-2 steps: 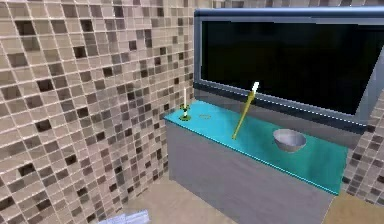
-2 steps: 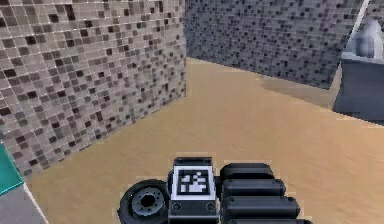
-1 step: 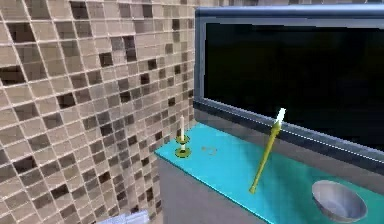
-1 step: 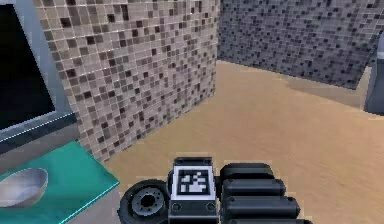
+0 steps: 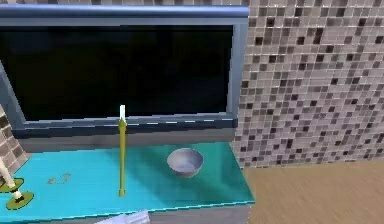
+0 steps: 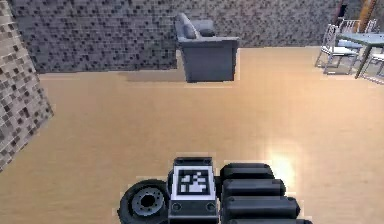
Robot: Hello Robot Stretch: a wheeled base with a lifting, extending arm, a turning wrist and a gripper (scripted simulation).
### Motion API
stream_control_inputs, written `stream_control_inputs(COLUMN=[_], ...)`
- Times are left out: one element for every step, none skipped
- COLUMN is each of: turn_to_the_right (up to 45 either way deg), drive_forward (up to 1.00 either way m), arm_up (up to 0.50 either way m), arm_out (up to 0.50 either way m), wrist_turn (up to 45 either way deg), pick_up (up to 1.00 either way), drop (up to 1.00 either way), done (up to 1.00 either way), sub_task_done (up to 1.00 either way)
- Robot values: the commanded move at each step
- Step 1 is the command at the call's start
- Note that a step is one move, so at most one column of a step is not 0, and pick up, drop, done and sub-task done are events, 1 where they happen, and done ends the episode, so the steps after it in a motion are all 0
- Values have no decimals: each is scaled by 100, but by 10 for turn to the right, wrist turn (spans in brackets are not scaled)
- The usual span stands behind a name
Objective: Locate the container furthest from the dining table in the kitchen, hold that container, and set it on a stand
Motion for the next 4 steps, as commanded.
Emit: stream_control_inputs(turn_to_the_right=[270, -450, -270, -30], drive_forward=[0, 0, 0, 0], arm_up=[0, 0, 0, 0], arm_out=[0, 0, 0, 0], wrist_turn=[0, 0, 0, 0], pick_up=[0, 0, 0, 0], drop=[0, 0, 0, 0], done=[0, 0, 0, 0], sub_task_done=[0, 0, 0, 0])
